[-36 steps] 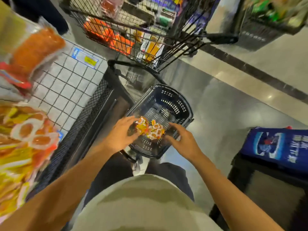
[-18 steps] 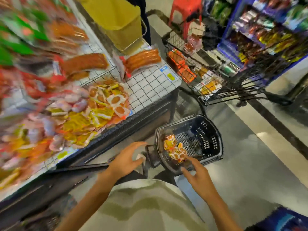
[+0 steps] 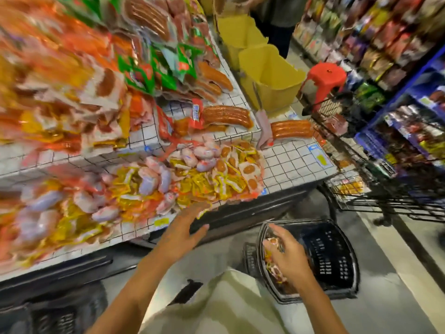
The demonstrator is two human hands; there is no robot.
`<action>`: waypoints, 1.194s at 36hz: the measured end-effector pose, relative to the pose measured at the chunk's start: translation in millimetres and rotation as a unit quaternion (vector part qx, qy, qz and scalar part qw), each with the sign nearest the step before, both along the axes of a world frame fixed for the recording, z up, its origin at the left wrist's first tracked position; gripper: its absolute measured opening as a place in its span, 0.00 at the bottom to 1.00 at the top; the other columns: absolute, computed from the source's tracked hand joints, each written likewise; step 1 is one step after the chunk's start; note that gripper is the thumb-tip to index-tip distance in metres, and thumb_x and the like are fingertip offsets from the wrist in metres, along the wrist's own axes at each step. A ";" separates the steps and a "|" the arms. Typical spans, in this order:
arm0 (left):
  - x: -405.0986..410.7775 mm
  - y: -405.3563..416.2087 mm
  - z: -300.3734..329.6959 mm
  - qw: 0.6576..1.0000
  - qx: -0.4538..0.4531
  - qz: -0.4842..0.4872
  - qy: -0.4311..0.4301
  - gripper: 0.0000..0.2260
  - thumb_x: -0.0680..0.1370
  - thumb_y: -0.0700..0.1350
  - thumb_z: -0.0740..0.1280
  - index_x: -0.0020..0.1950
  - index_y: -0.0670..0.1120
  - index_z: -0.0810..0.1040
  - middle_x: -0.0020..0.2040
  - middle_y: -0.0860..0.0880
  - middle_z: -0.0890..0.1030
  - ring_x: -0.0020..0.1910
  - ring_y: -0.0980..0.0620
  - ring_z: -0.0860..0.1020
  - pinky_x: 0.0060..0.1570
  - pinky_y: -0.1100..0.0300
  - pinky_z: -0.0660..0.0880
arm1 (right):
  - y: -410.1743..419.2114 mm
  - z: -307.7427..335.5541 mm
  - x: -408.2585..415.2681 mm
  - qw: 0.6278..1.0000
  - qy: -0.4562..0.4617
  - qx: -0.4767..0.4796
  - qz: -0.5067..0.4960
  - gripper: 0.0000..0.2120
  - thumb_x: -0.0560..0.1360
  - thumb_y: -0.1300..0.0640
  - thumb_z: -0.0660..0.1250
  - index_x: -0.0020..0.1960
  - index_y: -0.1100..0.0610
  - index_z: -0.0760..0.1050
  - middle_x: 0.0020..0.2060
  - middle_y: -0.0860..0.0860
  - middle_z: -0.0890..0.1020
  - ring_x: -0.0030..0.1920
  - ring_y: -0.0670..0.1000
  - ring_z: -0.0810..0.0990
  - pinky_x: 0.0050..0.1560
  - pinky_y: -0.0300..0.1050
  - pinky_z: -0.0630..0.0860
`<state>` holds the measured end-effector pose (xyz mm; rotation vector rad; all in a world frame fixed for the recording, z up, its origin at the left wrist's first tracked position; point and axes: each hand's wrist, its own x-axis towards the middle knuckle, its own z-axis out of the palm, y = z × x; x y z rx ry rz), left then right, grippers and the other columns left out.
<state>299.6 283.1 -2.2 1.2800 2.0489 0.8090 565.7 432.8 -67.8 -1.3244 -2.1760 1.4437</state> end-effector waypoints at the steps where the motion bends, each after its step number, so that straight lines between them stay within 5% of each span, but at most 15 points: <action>1: -12.9 -9.6 -0.1 1.000 0.007 0.013 0.008 0.21 0.81 0.45 0.68 0.74 0.51 0.70 0.73 0.54 0.71 0.72 0.54 0.68 0.71 0.59 0.65 | -5.8 -0.8 -13.5 1.000 0.001 -0.007 -0.002 0.22 0.77 0.52 0.72 0.71 0.47 0.74 0.68 0.43 0.76 0.69 0.45 0.74 0.72 0.47 0.70; 4: -51.0 -40.0 -4.0 0.999 0.009 0.040 0.020 0.22 0.80 0.42 0.69 0.73 0.49 0.71 0.73 0.51 0.71 0.73 0.50 0.69 0.72 0.53 0.66 | -25.6 -1.7 -49.7 0.999 -0.004 -0.031 0.005 0.23 0.78 0.50 0.71 0.72 0.45 0.73 0.68 0.37 0.74 0.70 0.42 0.71 0.71 0.42 0.69; 6: -71.4 -57.5 -4.6 0.999 0.000 0.038 0.022 0.23 0.80 0.42 0.69 0.74 0.47 0.70 0.74 0.49 0.70 0.74 0.49 0.68 0.73 0.52 0.65 | -38.7 -0.8 -68.8 0.999 -0.006 -0.032 0.014 0.23 0.78 0.49 0.70 0.72 0.45 0.72 0.68 0.36 0.73 0.71 0.41 0.71 0.67 0.31 0.66; 9: -93.6 -78.1 -4.2 0.999 0.008 0.044 0.023 0.21 0.81 0.43 0.68 0.74 0.49 0.70 0.73 0.55 0.69 0.72 0.54 0.68 0.71 0.68 0.61 | -53.3 1.9 -90.5 0.999 -0.020 -0.021 0.044 0.23 0.79 0.50 0.70 0.72 0.47 0.72 0.69 0.38 0.74 0.71 0.40 0.71 0.63 0.21 0.62; 12: -108.5 -90.3 -4.8 0.998 0.001 0.046 0.031 0.21 0.81 0.44 0.68 0.74 0.48 0.71 0.73 0.55 0.69 0.72 0.55 0.67 0.68 0.76 0.56 | -58.3 6.9 -104.0 0.999 -0.026 -0.015 0.044 0.23 0.79 0.52 0.71 0.73 0.48 0.73 0.70 0.42 0.74 0.71 0.42 0.71 0.67 0.29 0.63; 16: -120.4 -100.2 -5.6 0.997 0.034 0.052 0.033 0.20 0.80 0.41 0.69 0.72 0.47 0.73 0.72 0.52 0.72 0.73 0.52 0.68 0.73 0.56 0.65 | -56.6 18.2 -116.3 0.999 -0.009 0.000 0.037 0.23 0.79 0.53 0.70 0.73 0.48 0.72 0.69 0.39 0.73 0.71 0.43 0.71 0.70 0.38 0.66; 21: -125.9 -98.3 -6.5 0.992 0.055 0.103 0.054 0.20 0.80 0.45 0.67 0.73 0.48 0.72 0.73 0.54 0.72 0.73 0.53 0.68 0.72 0.55 0.65 | -36.2 30.8 -137.8 0.998 0.026 0.017 0.063 0.21 0.80 0.53 0.69 0.72 0.45 0.73 0.71 0.40 0.74 0.72 0.42 0.71 0.71 0.40 0.69; 25: -127.4 -88.7 -13.7 0.988 0.037 0.132 0.066 0.24 0.80 0.42 0.69 0.75 0.49 0.70 0.74 0.53 0.70 0.74 0.51 0.67 0.72 0.52 0.66 | -4.5 35.3 -168.9 0.994 0.049 0.044 0.082 0.19 0.79 0.54 0.70 0.69 0.43 0.74 0.67 0.43 0.78 0.66 0.45 0.77 0.61 0.31 0.72; 28: -121.5 -79.2 -18.5 0.982 0.022 0.166 0.093 0.24 0.78 0.42 0.72 0.73 0.47 0.72 0.71 0.50 0.73 0.71 0.47 0.69 0.69 0.49 0.69 | 22.0 38.7 -198.8 0.989 0.066 0.068 0.112 0.18 0.81 0.52 0.68 0.70 0.42 0.73 0.68 0.34 0.73 0.69 0.39 0.72 0.64 0.36 0.72; 31: -114.9 -71.2 -28.4 0.971 -0.006 0.195 0.137 0.22 0.75 0.41 0.75 0.68 0.45 0.76 0.65 0.47 0.76 0.65 0.43 0.73 0.65 0.47 0.71 | 47.0 42.1 -230.4 0.978 0.094 0.115 0.145 0.19 0.81 0.54 0.68 0.68 0.37 0.72 0.63 0.22 0.69 0.66 0.27 0.66 0.64 0.25 0.64; 34: -109.6 -66.2 -39.2 0.956 -0.032 0.228 0.184 0.21 0.71 0.39 0.78 0.63 0.44 0.80 0.58 0.46 0.79 0.58 0.40 0.76 0.61 0.45 0.72 | 68.6 45.6 -262.3 0.970 0.084 0.143 0.178 0.19 0.81 0.54 0.68 0.70 0.44 0.73 0.66 0.34 0.74 0.66 0.32 0.69 0.61 0.23 0.64; 37: -106.3 -62.0 -46.5 0.938 -0.018 0.268 0.221 0.15 0.71 0.38 0.77 0.57 0.45 0.83 0.52 0.48 0.81 0.53 0.43 0.74 0.54 0.52 0.71 | 82.6 45.0 -289.1 0.960 0.078 0.177 0.201 0.18 0.80 0.56 0.68 0.70 0.48 0.75 0.65 0.49 0.77 0.66 0.43 0.71 0.58 0.20 0.65; 40: -104.7 -58.2 -50.4 0.920 0.012 0.301 0.250 0.10 0.72 0.37 0.76 0.52 0.46 0.85 0.46 0.51 0.81 0.49 0.49 0.71 0.50 0.61 0.65 | 90.8 44.5 -309.2 0.956 0.058 0.198 0.210 0.18 0.80 0.54 0.68 0.70 0.52 0.75 0.64 0.52 0.78 0.67 0.52 0.73 0.64 0.39 0.75; 43: -105.5 -54.6 -51.6 0.908 0.023 0.328 0.258 0.07 0.72 0.37 0.76 0.49 0.45 0.84 0.47 0.50 0.80 0.50 0.46 0.73 0.52 0.58 0.67 | 95.8 40.8 -323.8 0.939 0.026 0.242 0.244 0.20 0.82 0.51 0.66 0.71 0.56 0.74 0.68 0.54 0.78 0.69 0.56 0.73 0.70 0.56 0.71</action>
